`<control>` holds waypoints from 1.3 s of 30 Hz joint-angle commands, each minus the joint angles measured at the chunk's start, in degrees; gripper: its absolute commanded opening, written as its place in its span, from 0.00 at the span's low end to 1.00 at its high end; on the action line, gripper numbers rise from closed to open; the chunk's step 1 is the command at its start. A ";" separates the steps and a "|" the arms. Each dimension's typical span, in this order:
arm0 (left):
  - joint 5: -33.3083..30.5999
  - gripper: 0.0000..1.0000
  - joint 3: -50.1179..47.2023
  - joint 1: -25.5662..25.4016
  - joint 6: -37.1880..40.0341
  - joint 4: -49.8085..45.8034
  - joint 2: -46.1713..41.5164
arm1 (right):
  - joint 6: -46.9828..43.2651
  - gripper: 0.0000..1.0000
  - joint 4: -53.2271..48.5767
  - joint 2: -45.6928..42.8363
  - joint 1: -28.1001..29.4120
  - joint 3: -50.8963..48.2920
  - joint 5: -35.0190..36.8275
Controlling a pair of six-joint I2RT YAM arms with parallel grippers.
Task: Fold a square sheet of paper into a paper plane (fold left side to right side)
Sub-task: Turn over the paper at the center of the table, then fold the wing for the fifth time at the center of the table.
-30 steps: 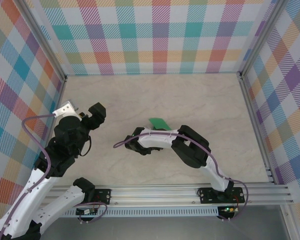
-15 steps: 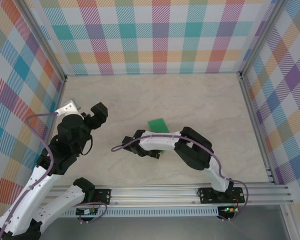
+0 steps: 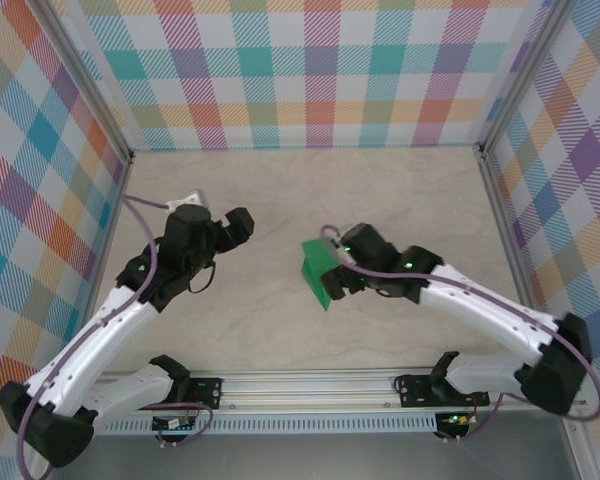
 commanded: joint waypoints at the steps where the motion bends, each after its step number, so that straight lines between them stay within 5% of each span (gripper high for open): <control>1: 14.48 0.95 -2.91 -0.01 -2.11 6.02 5.44 | 7.68 1.00 14.02 -7.34 -6.54 -9.46 -17.05; 8: 23.20 0.90 -4.04 -3.65 -4.12 16.91 19.29 | 20.22 1.00 27.24 -16.21 -24.85 -24.85 -35.54; 13: 27.40 0.86 -1.50 -5.44 -4.60 21.70 29.37 | 25.60 1.00 33.53 -16.73 -32.37 -31.37 -42.93; 27: 30.46 0.71 6.58 -6.19 -3.92 25.57 46.85 | 19.19 1.00 24.95 -18.12 -33.27 -29.34 -40.81; 39: 30.29 0.33 6.71 -5.94 -1.11 26.51 50.97 | 14.80 1.00 23.22 -15.75 -33.27 -26.84 -42.63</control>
